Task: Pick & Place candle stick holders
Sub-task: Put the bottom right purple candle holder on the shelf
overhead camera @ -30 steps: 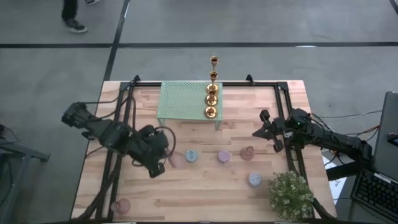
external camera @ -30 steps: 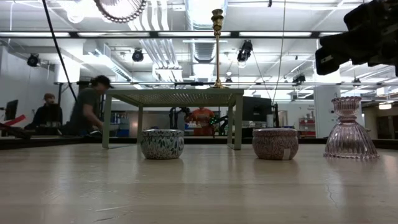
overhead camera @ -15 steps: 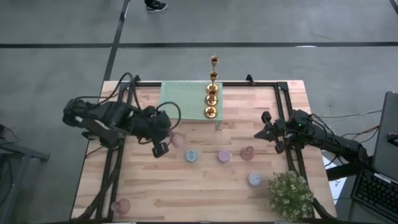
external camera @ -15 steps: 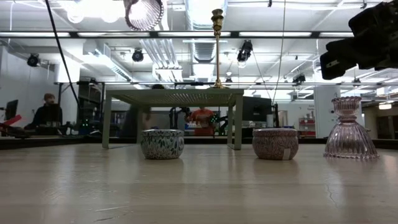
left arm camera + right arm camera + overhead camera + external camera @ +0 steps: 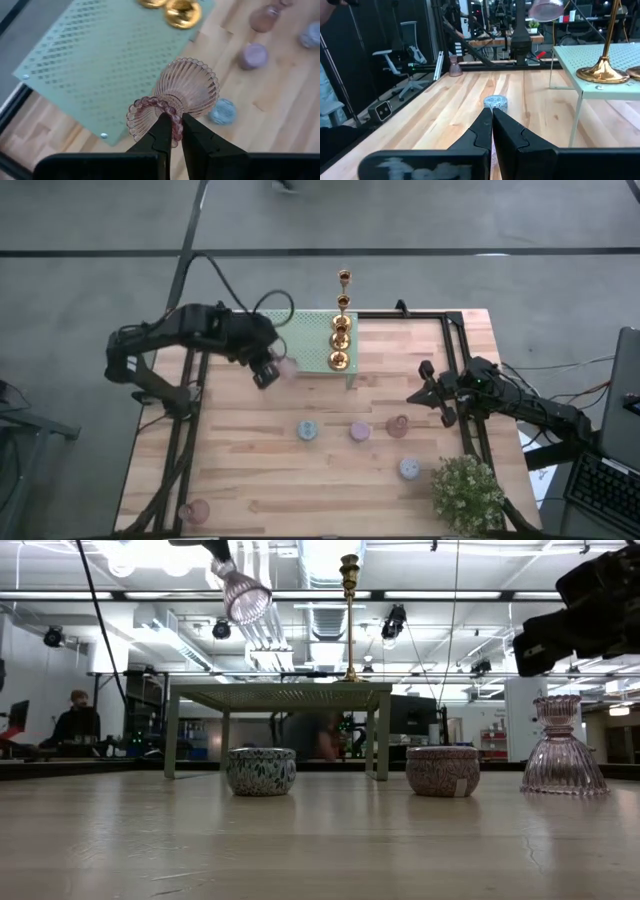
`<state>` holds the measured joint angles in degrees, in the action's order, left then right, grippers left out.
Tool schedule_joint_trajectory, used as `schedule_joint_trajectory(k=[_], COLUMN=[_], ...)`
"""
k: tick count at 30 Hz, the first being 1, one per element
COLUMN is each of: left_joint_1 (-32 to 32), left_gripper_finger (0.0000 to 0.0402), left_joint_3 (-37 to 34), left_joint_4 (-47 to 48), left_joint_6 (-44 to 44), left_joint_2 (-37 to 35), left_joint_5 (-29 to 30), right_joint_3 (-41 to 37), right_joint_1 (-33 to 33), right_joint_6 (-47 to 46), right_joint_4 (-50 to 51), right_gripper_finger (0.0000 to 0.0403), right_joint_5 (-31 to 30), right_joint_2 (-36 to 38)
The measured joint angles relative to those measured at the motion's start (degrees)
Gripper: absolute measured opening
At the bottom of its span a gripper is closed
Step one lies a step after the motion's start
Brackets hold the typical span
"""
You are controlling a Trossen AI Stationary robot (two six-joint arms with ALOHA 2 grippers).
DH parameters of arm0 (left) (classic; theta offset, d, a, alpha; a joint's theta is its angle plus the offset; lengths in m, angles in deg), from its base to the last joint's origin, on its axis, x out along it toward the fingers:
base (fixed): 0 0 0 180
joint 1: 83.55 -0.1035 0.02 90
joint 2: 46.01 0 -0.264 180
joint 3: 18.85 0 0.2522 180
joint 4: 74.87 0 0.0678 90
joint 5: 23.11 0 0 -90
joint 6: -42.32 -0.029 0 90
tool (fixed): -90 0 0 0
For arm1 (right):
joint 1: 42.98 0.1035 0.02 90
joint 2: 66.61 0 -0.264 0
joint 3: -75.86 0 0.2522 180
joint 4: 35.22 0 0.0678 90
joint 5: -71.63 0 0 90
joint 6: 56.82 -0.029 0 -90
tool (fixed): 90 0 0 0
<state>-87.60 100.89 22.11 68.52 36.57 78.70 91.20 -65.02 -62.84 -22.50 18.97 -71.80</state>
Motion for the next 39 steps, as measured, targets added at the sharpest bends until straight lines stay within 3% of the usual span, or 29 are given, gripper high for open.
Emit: schedule_joint_trajectory(k=[15,21,39], left_joint_1=[-16.93,-18.62,-19.14], left_gripper_finger=[0.003,0.003,0.003], left_joint_3=[0.72,0.85,6.85], left_joint_4=[-5.36,-10.82,-10.82], left_joint_6=[-9.52,-15.07,-34.5], left_joint_2=[2.08,6.44,18.62], left_joint_5=[-3.22,-3.12,3.41], right_joint_3=[0.0,0.0,0.0], right_joint_1=[0.02,0.02,0.02], right_joint_6=[0.04,-0.22,0.04], right_joint_4=[-0.09,-0.09,-0.04], right_gripper_finger=[0.0008,0.0008,0.0008], right_joint_5=[0.02,0.02,0.04], right_joint_2=[-2.21,-2.27,-6.34])
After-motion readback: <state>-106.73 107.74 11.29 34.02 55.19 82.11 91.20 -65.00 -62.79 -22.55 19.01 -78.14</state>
